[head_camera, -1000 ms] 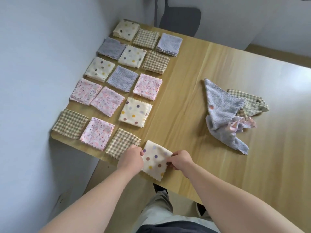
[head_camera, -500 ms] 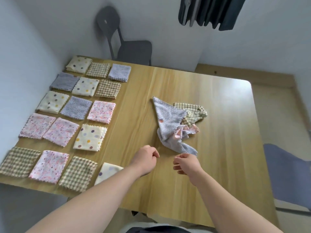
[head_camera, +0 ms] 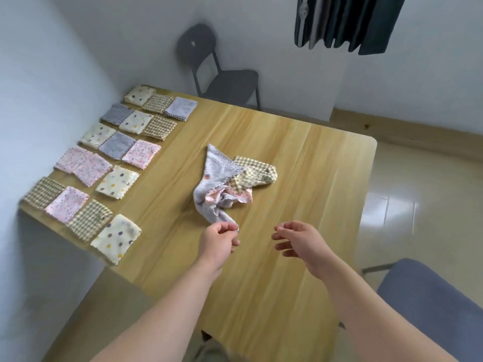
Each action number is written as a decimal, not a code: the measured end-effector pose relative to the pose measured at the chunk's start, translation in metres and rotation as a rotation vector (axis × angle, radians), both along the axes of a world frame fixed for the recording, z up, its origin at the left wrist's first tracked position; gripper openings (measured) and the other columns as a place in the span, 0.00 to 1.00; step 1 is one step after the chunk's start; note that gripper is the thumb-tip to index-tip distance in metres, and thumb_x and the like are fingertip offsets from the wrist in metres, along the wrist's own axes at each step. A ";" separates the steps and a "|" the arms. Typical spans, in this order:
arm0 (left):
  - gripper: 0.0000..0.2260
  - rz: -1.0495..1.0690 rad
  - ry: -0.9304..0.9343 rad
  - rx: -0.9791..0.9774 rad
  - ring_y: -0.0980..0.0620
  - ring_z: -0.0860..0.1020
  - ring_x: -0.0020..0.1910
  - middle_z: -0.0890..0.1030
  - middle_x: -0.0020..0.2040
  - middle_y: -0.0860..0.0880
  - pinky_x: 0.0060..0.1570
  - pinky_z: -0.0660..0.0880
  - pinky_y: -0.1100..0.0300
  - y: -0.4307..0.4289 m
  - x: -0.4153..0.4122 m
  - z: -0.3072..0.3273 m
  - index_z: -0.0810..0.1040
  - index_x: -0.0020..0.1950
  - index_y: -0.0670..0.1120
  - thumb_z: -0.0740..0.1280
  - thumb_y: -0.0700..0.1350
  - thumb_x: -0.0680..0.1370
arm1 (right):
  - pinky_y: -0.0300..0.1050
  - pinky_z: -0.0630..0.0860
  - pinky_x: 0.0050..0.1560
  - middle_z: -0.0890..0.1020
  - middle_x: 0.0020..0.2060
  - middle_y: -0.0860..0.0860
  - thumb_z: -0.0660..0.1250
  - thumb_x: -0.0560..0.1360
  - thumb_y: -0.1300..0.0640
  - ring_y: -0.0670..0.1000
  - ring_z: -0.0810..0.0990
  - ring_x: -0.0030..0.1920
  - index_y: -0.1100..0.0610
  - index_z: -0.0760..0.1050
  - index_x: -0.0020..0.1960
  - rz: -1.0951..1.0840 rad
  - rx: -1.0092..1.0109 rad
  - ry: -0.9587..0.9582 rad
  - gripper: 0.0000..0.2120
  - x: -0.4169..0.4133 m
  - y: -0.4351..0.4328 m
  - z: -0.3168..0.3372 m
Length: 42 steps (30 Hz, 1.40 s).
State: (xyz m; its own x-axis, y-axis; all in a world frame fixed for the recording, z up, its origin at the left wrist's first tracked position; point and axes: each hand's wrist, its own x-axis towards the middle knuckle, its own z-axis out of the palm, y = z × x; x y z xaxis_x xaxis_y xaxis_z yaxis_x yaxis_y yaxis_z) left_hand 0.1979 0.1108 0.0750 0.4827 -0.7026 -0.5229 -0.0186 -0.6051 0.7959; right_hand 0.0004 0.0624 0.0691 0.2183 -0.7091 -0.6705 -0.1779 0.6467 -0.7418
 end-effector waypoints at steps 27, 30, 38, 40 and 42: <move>0.05 0.376 0.087 -0.052 0.55 0.82 0.36 0.84 0.47 0.49 0.38 0.76 0.60 -0.086 -0.070 -0.030 0.81 0.49 0.47 0.67 0.38 0.80 | 0.47 0.79 0.40 0.86 0.46 0.53 0.68 0.78 0.59 0.49 0.84 0.38 0.55 0.80 0.52 0.414 -0.254 0.162 0.04 0.020 -0.181 -0.020; 0.06 0.546 0.078 -0.033 0.56 0.82 0.34 0.85 0.49 0.50 0.38 0.74 0.60 -0.127 -0.075 -0.043 0.82 0.48 0.48 0.68 0.38 0.79 | 0.48 0.80 0.41 0.86 0.42 0.51 0.69 0.76 0.57 0.53 0.86 0.41 0.53 0.80 0.49 0.579 -0.351 0.239 0.03 0.029 -0.234 -0.043; 0.06 0.691 -0.071 -0.058 0.56 0.83 0.36 0.85 0.44 0.54 0.42 0.78 0.53 -0.163 -0.089 -0.056 0.83 0.45 0.51 0.70 0.41 0.79 | 0.46 0.80 0.41 0.84 0.42 0.48 0.68 0.76 0.55 0.52 0.83 0.44 0.53 0.80 0.50 0.870 -0.646 0.401 0.05 0.031 -0.299 -0.054; 0.07 0.699 -0.121 -0.071 0.56 0.83 0.36 0.85 0.41 0.57 0.42 0.79 0.52 -0.165 -0.092 -0.065 0.82 0.44 0.51 0.69 0.41 0.79 | 0.49 0.82 0.43 0.84 0.44 0.48 0.67 0.77 0.55 0.53 0.82 0.44 0.52 0.80 0.50 0.957 -0.746 0.452 0.04 0.030 -0.299 -0.065; 0.08 0.695 -0.168 -0.084 0.55 0.83 0.37 0.84 0.39 0.58 0.41 0.79 0.53 -0.165 -0.101 -0.079 0.81 0.44 0.52 0.68 0.41 0.79 | 0.52 0.82 0.45 0.84 0.47 0.50 0.66 0.77 0.55 0.54 0.82 0.46 0.52 0.80 0.51 1.024 -0.825 0.464 0.05 0.028 -0.296 -0.082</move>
State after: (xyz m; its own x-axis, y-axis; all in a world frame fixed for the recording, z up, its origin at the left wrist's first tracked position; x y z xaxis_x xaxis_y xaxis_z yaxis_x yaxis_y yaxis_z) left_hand 0.0974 -0.0541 -0.0043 0.9022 -0.2380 -0.3598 0.2225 -0.4579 0.8607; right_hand 0.0288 -0.2334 -0.0125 0.7498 -0.5923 -0.2949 -0.6319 -0.5090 -0.5845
